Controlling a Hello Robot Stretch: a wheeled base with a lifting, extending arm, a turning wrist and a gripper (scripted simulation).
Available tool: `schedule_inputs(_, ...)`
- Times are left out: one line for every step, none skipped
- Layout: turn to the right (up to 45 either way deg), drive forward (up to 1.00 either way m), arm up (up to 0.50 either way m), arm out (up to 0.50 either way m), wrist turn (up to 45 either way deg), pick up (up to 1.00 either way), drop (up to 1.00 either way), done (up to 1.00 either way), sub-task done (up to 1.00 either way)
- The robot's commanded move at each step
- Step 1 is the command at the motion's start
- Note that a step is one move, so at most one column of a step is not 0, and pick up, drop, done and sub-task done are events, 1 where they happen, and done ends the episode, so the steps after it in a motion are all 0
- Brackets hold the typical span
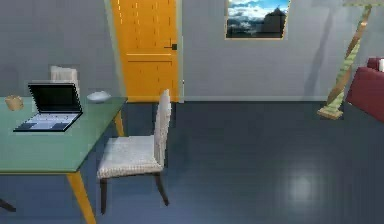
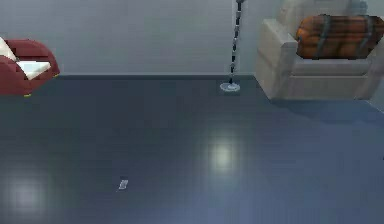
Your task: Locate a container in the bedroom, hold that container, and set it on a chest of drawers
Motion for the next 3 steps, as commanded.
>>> schedule_inputs(24.0, 0.0, 0.0, 0.0, 0.0, 0.0, 0.0, 0.0, 0.0)
schedule_inputs(0.0, 1.0, 0.0, 0.0, 0.0, 0.0, 0.0, 0.0, 0.0)
schedule_inputs(-15.0, 0.0, 0.0, 0.0, 0.0, 0.0, 0.0, 0.0, 0.0)
